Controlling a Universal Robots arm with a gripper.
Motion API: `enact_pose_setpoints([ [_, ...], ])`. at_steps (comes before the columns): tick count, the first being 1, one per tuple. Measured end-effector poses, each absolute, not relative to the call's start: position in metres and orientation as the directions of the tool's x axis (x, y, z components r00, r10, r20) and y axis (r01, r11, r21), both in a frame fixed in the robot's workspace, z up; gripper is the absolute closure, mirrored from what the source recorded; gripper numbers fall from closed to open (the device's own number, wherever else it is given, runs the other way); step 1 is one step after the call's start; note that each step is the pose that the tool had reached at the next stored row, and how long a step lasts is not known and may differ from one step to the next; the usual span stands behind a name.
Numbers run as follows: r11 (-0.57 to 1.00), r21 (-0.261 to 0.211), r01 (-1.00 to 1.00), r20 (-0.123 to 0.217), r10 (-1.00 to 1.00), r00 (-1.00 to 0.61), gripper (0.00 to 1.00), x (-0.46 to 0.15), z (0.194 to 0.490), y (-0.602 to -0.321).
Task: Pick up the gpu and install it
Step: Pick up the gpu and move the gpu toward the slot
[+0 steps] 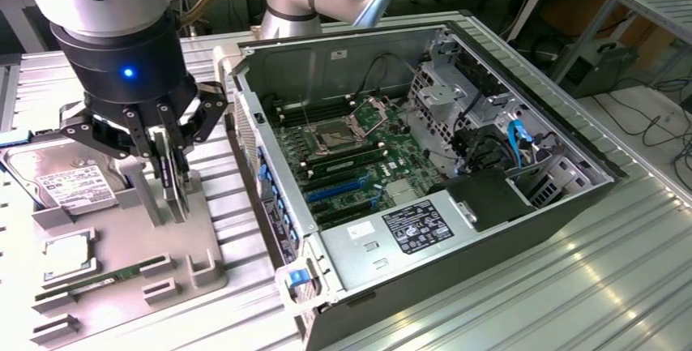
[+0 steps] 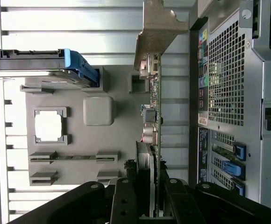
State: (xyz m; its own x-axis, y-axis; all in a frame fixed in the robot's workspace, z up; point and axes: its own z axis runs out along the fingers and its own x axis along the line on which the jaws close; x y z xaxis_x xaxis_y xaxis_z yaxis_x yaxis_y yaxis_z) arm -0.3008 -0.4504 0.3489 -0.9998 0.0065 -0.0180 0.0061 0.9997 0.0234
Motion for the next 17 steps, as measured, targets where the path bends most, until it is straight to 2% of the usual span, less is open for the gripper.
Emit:
enact_pose_setpoints([
  [17, 1.000, 0.024, 0.006, -0.018, 0.007, -1.000, 0.73, -0.301, 0.376, -0.451],
])
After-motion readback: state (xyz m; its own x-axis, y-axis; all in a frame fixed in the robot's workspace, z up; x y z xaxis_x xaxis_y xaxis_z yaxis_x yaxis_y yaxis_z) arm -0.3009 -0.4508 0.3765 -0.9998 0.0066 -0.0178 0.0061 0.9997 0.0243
